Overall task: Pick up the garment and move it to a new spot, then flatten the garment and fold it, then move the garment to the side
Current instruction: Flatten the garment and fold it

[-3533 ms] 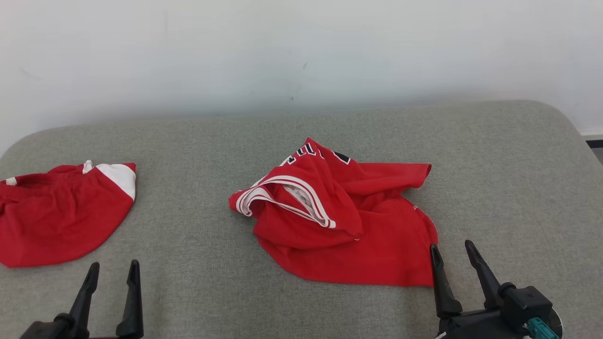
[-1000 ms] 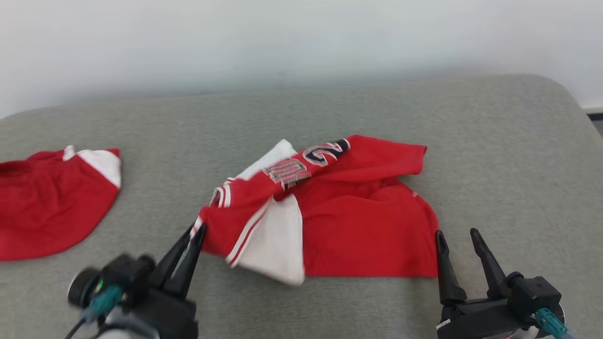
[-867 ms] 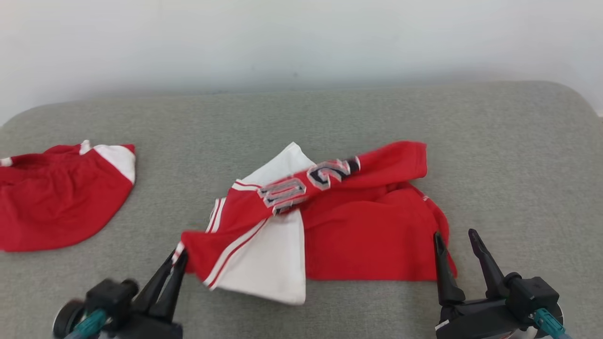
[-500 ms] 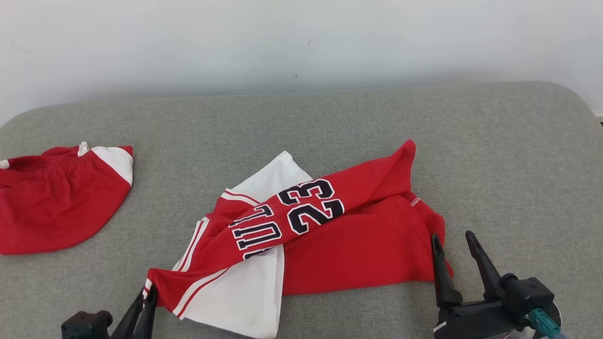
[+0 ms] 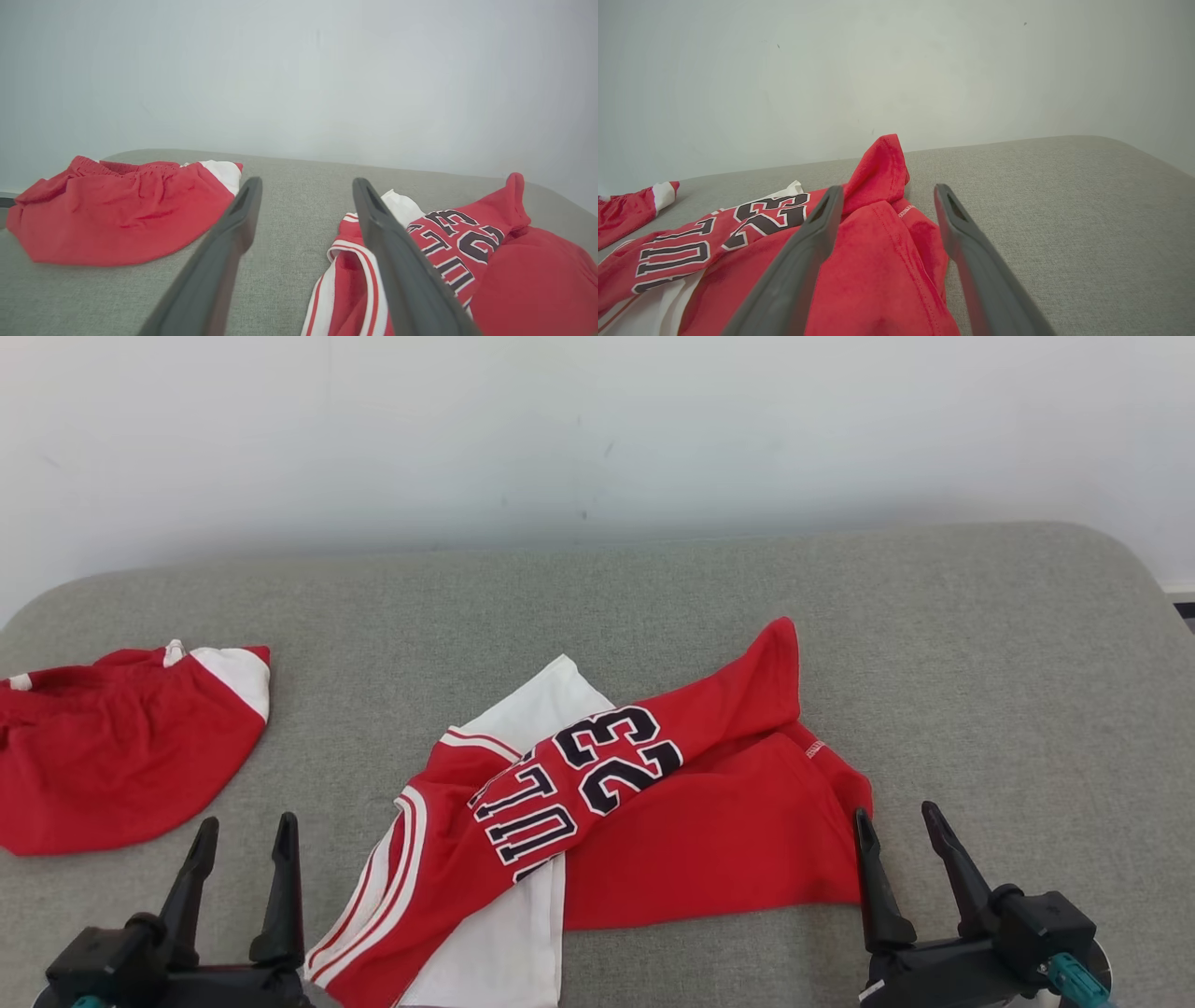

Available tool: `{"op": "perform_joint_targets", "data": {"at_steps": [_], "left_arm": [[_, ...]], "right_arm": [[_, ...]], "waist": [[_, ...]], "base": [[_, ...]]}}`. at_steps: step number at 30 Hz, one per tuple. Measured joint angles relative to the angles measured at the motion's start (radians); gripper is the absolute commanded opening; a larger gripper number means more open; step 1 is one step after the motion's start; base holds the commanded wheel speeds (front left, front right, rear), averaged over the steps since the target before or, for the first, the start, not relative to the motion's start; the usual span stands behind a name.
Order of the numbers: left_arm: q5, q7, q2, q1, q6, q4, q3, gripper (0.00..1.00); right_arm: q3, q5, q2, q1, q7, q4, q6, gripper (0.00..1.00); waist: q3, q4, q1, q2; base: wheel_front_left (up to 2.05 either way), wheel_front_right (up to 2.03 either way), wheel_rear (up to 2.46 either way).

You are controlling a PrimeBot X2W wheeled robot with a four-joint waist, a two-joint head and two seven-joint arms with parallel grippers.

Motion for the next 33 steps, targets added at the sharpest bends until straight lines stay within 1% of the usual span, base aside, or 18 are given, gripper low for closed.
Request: {"op": "perform_joint_targets", "data": {"at_steps": [1, 2, 4, 8, 12, 14, 18, 22, 27, 28, 33], "left_arm": [[0.012, 0.000, -0.013, 0.008, -0.008, -0.004, 0.017, 1.00], [0.012, 0.000, -0.013, 0.008, -0.008, -0.004, 0.017, 1.00], [0.041, 0.000, -0.037, 0.020, -0.019, -0.008, 0.045, 1.00], [0.083, 0.000, -0.080, 0.034, -0.049, -0.010, 0.091, 1.00], [0.137, 0.000, -0.115, 0.056, -0.089, -0.006, 0.094, 1.00], [0.163, 0.000, -0.129, 0.063, -0.114, 0.005, 0.072, 1.00], [0.202, 0.000, -0.151, 0.070, -0.149, 0.040, 0.011, 1.00], [0.226, 0.000, -0.164, 0.063, -0.174, 0.095, -0.055, 1.00], [0.235, 0.000, -0.172, 0.051, -0.191, 0.194, -0.155, 1.00], [0.236, 0.000, -0.175, 0.038, -0.192, 0.236, -0.184, 1.00], [0.236, 0.000, -0.176, 0.008, -0.198, 0.339, -0.237, 1.00]], "right_arm": [[0.001, 0.000, 0.000, 0.001, 0.000, 0.000, 0.000, 1.00], [0.001, 0.000, 0.000, 0.001, 0.000, 0.000, 0.000, 1.00], [0.000, 0.000, 0.000, 0.002, 0.000, 0.000, 0.000, 1.00], [-0.001, 0.000, 0.000, 0.007, 0.000, -0.001, 0.000, 1.00], [-0.001, 0.000, 0.000, 0.012, 0.000, 0.000, 0.000, 1.00], [-0.001, 0.001, 0.000, 0.013, 0.000, 0.001, 0.000, 1.00], [-0.001, 0.003, 0.000, 0.014, 0.000, 0.001, 0.000, 1.00], [0.001, 0.004, 0.000, 0.013, 0.000, 0.000, 0.000, 1.00], [0.003, 0.008, 0.000, 0.010, 0.000, -0.002, 0.000, 1.00], [0.002, 0.009, 0.000, 0.008, 0.000, -0.003, 0.000, 1.00], [0.001, 0.010, 0.000, 0.001, 0.000, -0.006, 0.000, 1.00]], "waist": [[-0.003, 0.000, 0.0000, 0.0000], [-0.003, 0.000, 0.0000, 0.0000], [-0.007, -0.001, 0.0000, 0.0000], [-0.010, -0.001, 0.0000, 0.0000], [-0.015, -0.003, 0.0001, 0.0000], [-0.017, -0.004, 0.0001, 0.0000], [-0.017, -0.007, 0.0001, 0.0000], [-0.011, -0.014, 0.0001, 0.0000], [0.001, -0.033, 0.0001, 0.0000], [0.006, -0.043, 0.0001, 0.0000], [0.025, -0.071, 0.0001, 0.0000]], "base": [[0.00, 0.00, 0.00], [0.00, 0.00, 0.00], [0.00, 0.00, 0.00], [0.00, 0.00, 0.00], [0.00, 0.00, 0.00], [0.00, 0.00, 0.00], [0.00, 0.00, 0.00], [0.00, 0.00, 0.00], [0.00, 0.00, 0.00], [0.00, 0.00, 0.00], [0.00, 0.00, 0.00]]}}
